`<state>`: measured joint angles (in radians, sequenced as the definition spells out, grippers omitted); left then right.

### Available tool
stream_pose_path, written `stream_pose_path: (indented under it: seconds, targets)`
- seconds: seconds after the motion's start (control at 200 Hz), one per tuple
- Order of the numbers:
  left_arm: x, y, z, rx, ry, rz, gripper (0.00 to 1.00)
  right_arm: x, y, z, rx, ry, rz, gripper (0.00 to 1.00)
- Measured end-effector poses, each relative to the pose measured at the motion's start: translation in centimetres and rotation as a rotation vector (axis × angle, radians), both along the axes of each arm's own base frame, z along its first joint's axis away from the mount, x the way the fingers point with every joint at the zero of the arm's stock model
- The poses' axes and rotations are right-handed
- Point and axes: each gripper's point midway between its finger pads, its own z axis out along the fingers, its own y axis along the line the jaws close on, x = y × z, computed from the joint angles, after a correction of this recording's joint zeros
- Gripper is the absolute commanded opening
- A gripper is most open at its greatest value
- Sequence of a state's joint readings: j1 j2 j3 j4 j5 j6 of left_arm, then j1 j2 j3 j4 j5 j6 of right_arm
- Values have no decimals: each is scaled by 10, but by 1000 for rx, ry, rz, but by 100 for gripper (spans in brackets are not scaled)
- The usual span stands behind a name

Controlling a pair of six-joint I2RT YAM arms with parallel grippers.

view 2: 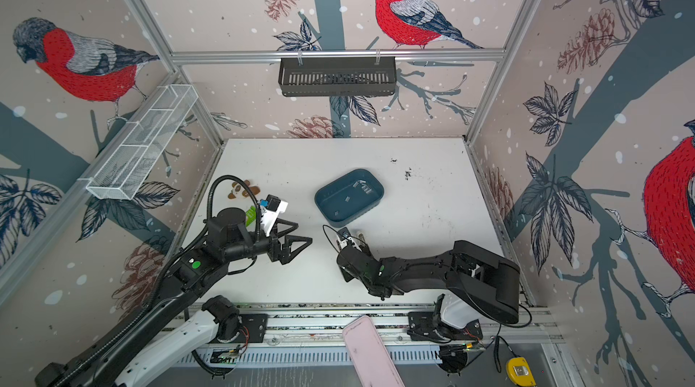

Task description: Load the staples into the stapler

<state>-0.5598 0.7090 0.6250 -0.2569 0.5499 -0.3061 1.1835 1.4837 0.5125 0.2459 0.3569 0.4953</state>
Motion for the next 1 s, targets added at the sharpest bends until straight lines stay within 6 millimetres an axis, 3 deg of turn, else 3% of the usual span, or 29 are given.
stream_pose_path:
  seconds: [1.001]
  targets:
    - [0,0,0,1,2,0,97,-4,-11,3,6,34,-20,27]
